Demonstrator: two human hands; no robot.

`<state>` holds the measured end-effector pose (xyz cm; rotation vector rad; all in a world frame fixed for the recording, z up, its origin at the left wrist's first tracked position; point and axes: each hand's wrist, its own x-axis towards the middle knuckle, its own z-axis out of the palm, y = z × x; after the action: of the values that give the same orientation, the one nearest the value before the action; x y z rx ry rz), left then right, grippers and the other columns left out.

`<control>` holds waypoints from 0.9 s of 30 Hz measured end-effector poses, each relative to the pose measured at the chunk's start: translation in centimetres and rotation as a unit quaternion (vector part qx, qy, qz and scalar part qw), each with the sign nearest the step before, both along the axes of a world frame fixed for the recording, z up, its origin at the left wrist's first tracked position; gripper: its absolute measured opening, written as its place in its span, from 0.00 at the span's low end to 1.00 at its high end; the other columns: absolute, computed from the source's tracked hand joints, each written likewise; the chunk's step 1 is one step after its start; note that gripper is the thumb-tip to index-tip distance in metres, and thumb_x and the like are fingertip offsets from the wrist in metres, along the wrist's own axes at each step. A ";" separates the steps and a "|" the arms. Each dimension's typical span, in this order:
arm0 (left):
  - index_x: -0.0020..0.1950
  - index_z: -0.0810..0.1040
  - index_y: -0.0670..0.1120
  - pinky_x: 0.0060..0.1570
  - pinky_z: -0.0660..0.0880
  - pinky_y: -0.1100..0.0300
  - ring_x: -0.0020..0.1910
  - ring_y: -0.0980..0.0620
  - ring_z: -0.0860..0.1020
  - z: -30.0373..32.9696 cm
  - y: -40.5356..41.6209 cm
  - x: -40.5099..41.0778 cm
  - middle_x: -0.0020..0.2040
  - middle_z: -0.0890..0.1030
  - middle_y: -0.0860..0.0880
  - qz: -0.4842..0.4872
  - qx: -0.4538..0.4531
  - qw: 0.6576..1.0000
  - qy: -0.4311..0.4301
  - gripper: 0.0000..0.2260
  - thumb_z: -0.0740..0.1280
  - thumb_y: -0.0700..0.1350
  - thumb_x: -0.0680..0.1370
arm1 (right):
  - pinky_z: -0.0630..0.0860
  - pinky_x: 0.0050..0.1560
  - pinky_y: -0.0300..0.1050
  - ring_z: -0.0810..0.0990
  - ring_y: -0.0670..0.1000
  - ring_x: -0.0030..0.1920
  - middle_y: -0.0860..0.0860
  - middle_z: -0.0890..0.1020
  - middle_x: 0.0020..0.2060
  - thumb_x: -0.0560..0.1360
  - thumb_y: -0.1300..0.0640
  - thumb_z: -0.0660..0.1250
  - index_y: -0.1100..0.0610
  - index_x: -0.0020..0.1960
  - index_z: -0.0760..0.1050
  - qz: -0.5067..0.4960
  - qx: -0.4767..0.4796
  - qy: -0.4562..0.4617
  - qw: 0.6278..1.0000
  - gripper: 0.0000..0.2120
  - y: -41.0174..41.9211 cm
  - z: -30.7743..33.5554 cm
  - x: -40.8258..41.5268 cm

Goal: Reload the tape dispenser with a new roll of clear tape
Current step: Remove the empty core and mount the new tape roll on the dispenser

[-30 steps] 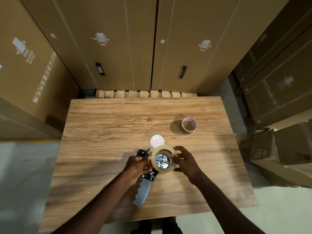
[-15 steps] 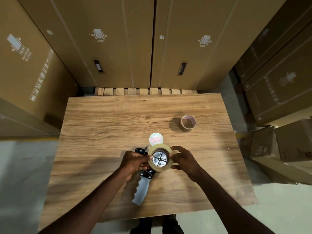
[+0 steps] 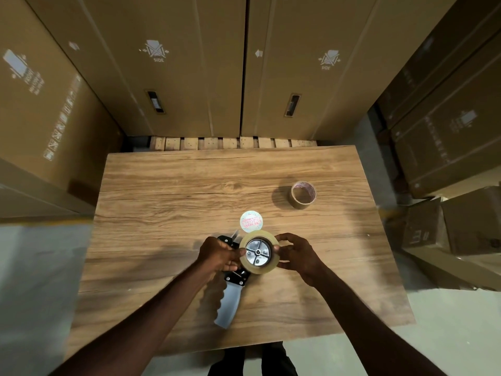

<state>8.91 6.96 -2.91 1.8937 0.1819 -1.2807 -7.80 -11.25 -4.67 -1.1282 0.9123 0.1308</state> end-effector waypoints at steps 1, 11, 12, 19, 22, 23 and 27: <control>0.47 0.80 0.29 0.36 0.85 0.50 0.31 0.41 0.86 0.1 -0.1 0.0 0.36 0.85 0.33 -0.002 0.007 1.000 0.001 0.21 0.83 0.42 0.65 | 0.83 0.50 0.51 0.83 0.56 0.48 0.58 0.84 0.46 0.80 0.64 0.74 0.62 0.62 0.78 -0.003 -0.006 0.009 1.000 0.12 0.0 -0.1 0.2; 0.42 0.78 0.35 0.39 0.85 0.46 0.32 0.42 0.86 0.5 -1.7 -0.9 0.32 0.84 0.36 -0.041 0.058 0.995 -0.065 0.18 0.83 0.43 0.66 | 0.84 0.46 0.51 0.83 0.55 0.43 0.59 0.84 0.44 0.77 0.64 0.76 0.62 0.58 0.83 -0.040 -0.032 0.069 0.996 0.10 0.4 -2.3 0.8; 0.39 0.78 0.37 0.40 0.85 0.45 0.32 0.41 0.87 0.5 -1.8 -1.1 0.32 0.84 0.36 -0.046 0.064 0.994 -0.076 0.17 0.83 0.44 0.66 | 0.84 0.46 0.51 0.83 0.54 0.43 0.59 0.84 0.43 0.77 0.65 0.76 0.62 0.57 0.83 -0.042 -0.033 0.072 0.996 0.10 0.4 -2.6 0.8; 0.35 0.74 0.40 0.39 0.85 0.46 0.32 0.39 0.86 0.3 -1.8 -1.2 0.32 0.84 0.36 -0.048 0.077 0.993 -0.077 0.17 0.82 0.43 0.67 | 0.85 0.50 0.55 0.84 0.55 0.43 0.60 0.84 0.42 0.76 0.63 0.78 0.61 0.56 0.85 -0.047 -0.057 0.094 0.993 0.09 0.2 -3.5 1.1; 0.38 0.76 0.38 0.25 0.77 0.60 0.22 0.48 0.80 -0.1 -1.4 -1.1 0.30 0.83 0.39 -0.066 0.078 0.993 -0.059 0.15 0.81 0.42 0.69 | 0.85 0.53 0.60 0.83 0.56 0.44 0.60 0.84 0.41 0.75 0.62 0.79 0.61 0.54 0.85 -0.038 -0.079 0.102 0.991 0.09 0.2 -3.6 1.2; 0.39 0.78 0.37 0.21 0.73 0.63 0.19 0.51 0.77 -0.3 -1.3 -0.9 0.30 0.82 0.41 -0.085 0.083 0.991 -0.060 0.13 0.80 0.42 0.70 | 0.85 0.51 0.56 0.84 0.55 0.42 0.58 0.85 0.41 0.74 0.60 0.80 0.60 0.54 0.86 -0.028 -0.119 0.107 0.987 0.09 0.3 -3.5 1.3; 0.47 0.83 0.35 0.17 0.63 0.68 0.17 0.55 0.74 -0.8 -0.4 -0.2 0.33 0.84 0.44 -0.163 0.096 0.980 -0.058 0.06 0.75 0.35 0.73 | 0.80 0.49 0.44 0.84 0.52 0.49 0.52 0.86 0.50 0.76 0.53 0.78 0.57 0.58 0.83 -0.018 -0.438 0.081 0.895 0.13 2.7 -2.1 0.2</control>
<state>8.73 6.55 -3.70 2.2260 -0.0737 -1.4008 -7.64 -8.52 -6.77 -1.9536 1.1813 -0.2536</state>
